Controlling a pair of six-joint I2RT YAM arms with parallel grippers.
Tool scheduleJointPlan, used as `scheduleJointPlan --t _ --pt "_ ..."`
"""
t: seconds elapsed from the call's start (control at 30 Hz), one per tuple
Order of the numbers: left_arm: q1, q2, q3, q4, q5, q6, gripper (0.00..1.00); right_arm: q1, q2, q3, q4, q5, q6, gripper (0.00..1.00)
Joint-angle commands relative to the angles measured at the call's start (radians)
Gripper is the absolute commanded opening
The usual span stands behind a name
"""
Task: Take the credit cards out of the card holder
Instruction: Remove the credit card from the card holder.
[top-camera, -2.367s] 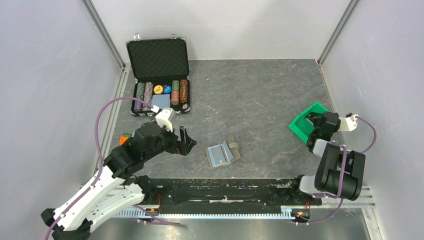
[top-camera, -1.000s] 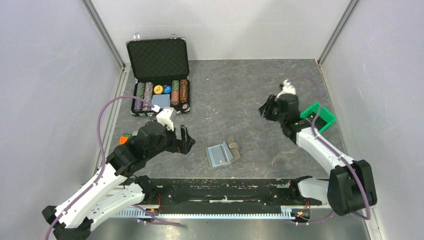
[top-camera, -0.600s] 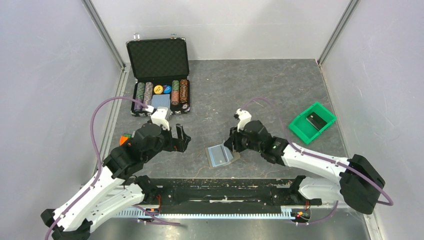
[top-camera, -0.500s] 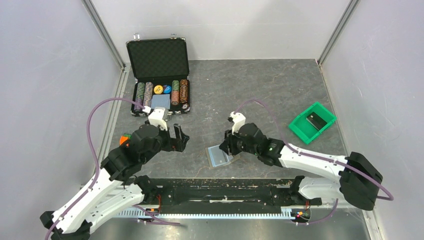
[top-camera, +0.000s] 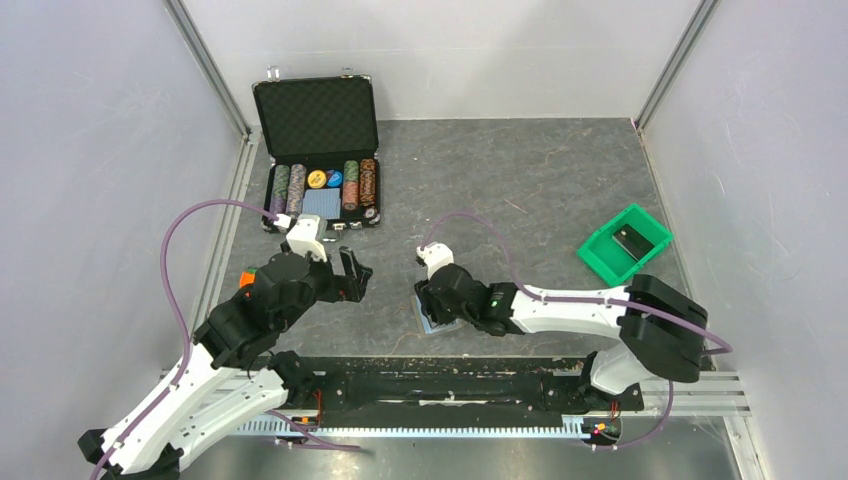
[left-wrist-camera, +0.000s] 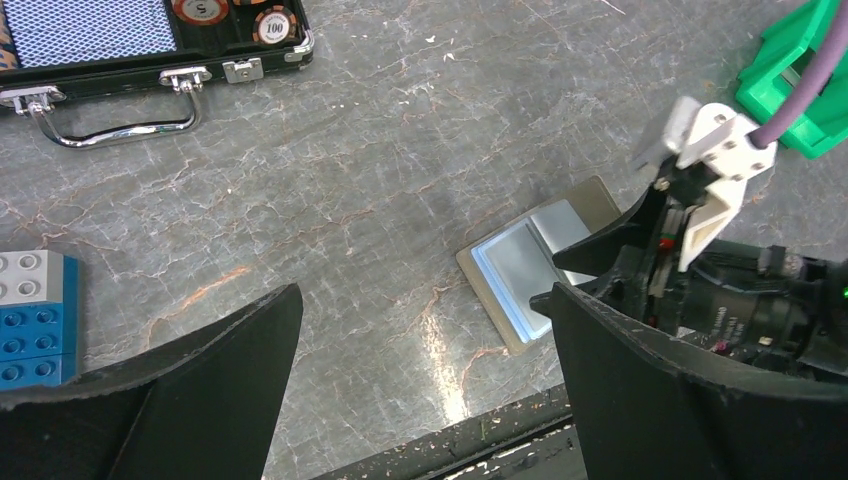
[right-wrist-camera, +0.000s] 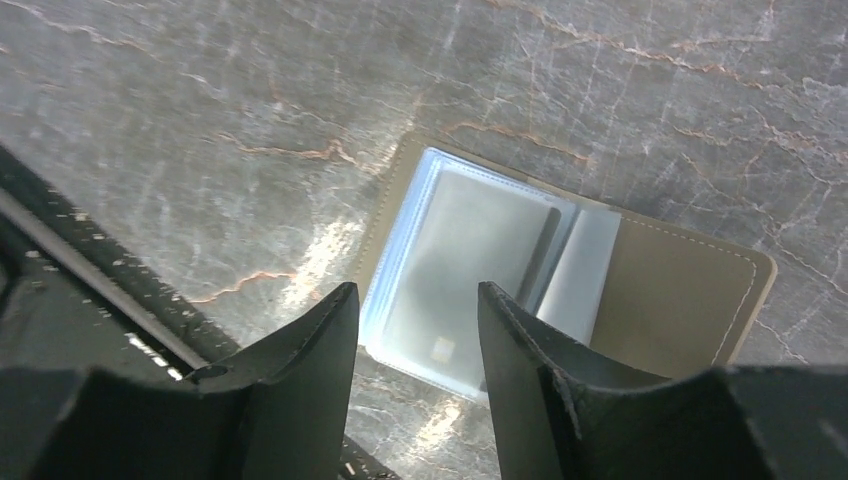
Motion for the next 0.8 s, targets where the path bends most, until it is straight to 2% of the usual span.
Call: scheduleJointPlan --t 0.0,0.3,0.43,0.77 --pt "-0.002 -0.003 -0.002 0.010 -0.023 0.032 1.00 0.026 0.061 0.066 -0.064 0.126 -0.014 0.52" --pt "-0.002 -0.005 -0.002 0.009 -0.022 0.032 1.00 0.038 0.085 0.051 -0.067 0.143 -0.010 0.58" --pt "-0.002 -0.003 -0.003 0.011 -0.022 0.030 1.00 0.045 0.080 0.014 -0.031 0.144 -0.007 0.64" --pt "-0.002 -0.002 -0.004 0.012 -0.019 0.032 1.00 0.064 0.111 -0.001 -0.008 0.164 0.005 0.67"
